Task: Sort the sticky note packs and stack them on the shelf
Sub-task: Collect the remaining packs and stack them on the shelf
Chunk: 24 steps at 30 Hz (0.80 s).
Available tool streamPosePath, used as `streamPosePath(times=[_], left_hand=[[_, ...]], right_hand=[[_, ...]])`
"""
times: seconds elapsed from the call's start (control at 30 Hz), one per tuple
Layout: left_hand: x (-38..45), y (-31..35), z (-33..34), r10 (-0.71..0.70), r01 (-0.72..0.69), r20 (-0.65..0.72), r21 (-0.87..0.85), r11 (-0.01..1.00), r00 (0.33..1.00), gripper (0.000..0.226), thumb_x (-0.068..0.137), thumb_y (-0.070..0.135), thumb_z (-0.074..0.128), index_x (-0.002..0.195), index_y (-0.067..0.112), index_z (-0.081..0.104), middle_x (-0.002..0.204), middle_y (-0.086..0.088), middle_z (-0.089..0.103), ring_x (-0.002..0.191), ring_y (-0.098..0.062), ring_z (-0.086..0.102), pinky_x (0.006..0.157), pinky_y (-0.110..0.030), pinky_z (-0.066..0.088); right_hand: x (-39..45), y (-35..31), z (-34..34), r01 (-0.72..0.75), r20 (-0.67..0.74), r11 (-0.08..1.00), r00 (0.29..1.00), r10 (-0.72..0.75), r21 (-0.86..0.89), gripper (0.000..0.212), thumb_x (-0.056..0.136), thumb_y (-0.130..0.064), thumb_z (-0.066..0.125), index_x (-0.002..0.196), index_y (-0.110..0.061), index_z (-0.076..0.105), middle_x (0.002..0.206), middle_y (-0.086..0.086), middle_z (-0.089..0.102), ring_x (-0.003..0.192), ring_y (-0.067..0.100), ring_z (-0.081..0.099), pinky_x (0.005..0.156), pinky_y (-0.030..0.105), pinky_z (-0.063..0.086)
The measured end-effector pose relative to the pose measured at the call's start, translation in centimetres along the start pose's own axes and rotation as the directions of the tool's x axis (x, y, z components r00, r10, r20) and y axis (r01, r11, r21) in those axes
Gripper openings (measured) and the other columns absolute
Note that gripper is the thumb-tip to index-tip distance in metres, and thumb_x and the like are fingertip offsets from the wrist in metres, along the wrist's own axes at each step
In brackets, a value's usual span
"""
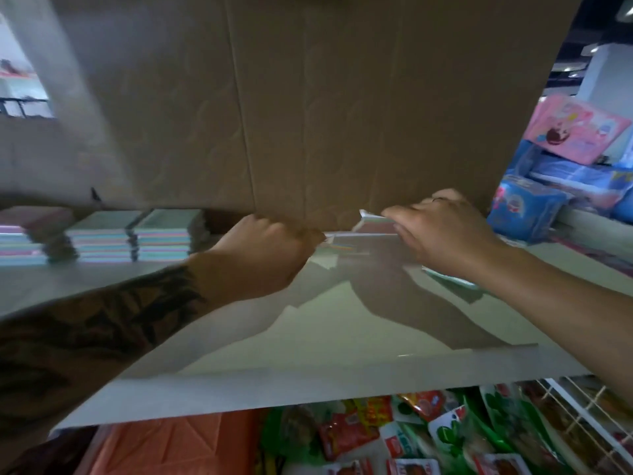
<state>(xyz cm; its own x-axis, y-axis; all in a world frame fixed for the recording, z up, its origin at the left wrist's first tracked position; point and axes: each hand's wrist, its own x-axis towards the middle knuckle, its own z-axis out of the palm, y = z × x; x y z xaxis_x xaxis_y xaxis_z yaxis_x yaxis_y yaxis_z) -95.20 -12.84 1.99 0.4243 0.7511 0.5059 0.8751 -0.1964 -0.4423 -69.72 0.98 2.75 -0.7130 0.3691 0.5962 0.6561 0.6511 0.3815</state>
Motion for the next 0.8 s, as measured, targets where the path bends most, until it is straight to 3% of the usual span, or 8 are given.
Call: streamPosePath(times=[0.07, 0.17, 0.37, 0.53, 0.7, 0.8], left_hand=[[-4.0, -2.1, -1.5, -0.02, 0.02, -0.007, 0.057, 0.998, 1.0, 0.025, 0.08, 0.013, 0.075, 0.103, 0.02, 0.071, 0.074, -0.004, 0.071, 0.058, -0.032, 0.067, 0.052, -0.034, 0.051], [-9.8, -4.9, -3.5, -0.07, 0.065, 0.035, 0.139, 0.988, 0.997, 0.038, 0.069, 0.009, 0.081, 0.104, 0.021, 0.073, 0.063, -0.001, 0.068, 0.051, -0.025, 0.066, 0.051, -0.031, 0.051], [-20.1, -10.6, -4.4, -0.144, 0.112, 0.139, 0.215, 0.97, 0.98, 0.032, 0.064, 0.007, 0.077, 0.093, 0.019, 0.073, 0.063, -0.001, 0.067, 0.055, -0.026, 0.066, 0.053, -0.032, 0.048], [-24.9, -13.7, -4.8, -0.197, 0.191, 0.113, 0.061, 0.98, 0.974, 0.014, 0.088, 0.022, 0.067, 0.101, 0.019, 0.071, 0.08, -0.002, 0.073, 0.07, -0.031, 0.069, 0.063, -0.04, 0.057], [-27.0, -14.6, -4.8, -0.334, 0.367, 0.172, -0.226, 0.902, 0.927, 0.037, 0.099, 0.048, 0.042, 0.115, 0.026, 0.067, 0.105, 0.0, 0.073, 0.098, -0.029, 0.065, 0.084, -0.042, 0.054], [-27.4, -15.2, -4.8, -0.398, 0.424, 0.148, -0.365, 0.829, 0.905, 0.034, 0.101, 0.046, 0.042, 0.109, 0.025, 0.068, 0.101, 0.0, 0.072, 0.095, -0.025, 0.062, 0.079, -0.041, 0.052]], right_hand=[[1.4, -3.8, -0.4, 0.025, -0.066, 0.999, 0.998, -0.023, 0.026, 0.029, 0.076, -0.01, 0.08, 0.101, -0.021, 0.07, 0.067, 0.004, 0.071, 0.06, 0.028, 0.068, 0.079, 0.042, 0.052], [3.2, -10.4, -0.8, 0.057, -0.139, 0.993, 0.989, -0.043, 0.104, 0.027, 0.077, -0.004, 0.076, 0.099, -0.019, 0.072, 0.059, 0.002, 0.065, 0.054, 0.029, 0.064, 0.077, 0.043, 0.053], [5.8, -22.0, -1.0, 0.192, -0.186, 0.965, 0.97, -0.158, 0.178, 0.035, 0.073, -0.011, 0.066, 0.105, -0.019, 0.077, 0.066, 0.003, 0.071, 0.062, 0.028, 0.069, 0.084, 0.048, 0.053], [6.9, -27.3, -2.4, 0.203, -0.039, 0.937, 0.979, -0.2, 0.283, 0.033, 0.088, -0.026, 0.054, 0.113, -0.026, 0.074, 0.098, -0.003, 0.079, 0.084, 0.024, 0.074, 0.087, 0.043, 0.048], [7.8, -29.1, -3.8, 0.134, 0.171, 0.907, 0.961, -0.217, 0.398, 0.038, 0.085, -0.035, 0.052, 0.117, -0.034, 0.072, 0.119, -0.015, 0.073, 0.108, 0.016, 0.07, 0.093, 0.043, 0.05], [8.6, -29.6, -4.8, 0.042, 0.225, 0.869, 0.959, -0.174, 0.493, 0.051, 0.084, -0.055, 0.054, 0.128, -0.033, 0.068, 0.133, -0.011, 0.066, 0.12, 0.016, 0.064, 0.1, 0.043, 0.051]])
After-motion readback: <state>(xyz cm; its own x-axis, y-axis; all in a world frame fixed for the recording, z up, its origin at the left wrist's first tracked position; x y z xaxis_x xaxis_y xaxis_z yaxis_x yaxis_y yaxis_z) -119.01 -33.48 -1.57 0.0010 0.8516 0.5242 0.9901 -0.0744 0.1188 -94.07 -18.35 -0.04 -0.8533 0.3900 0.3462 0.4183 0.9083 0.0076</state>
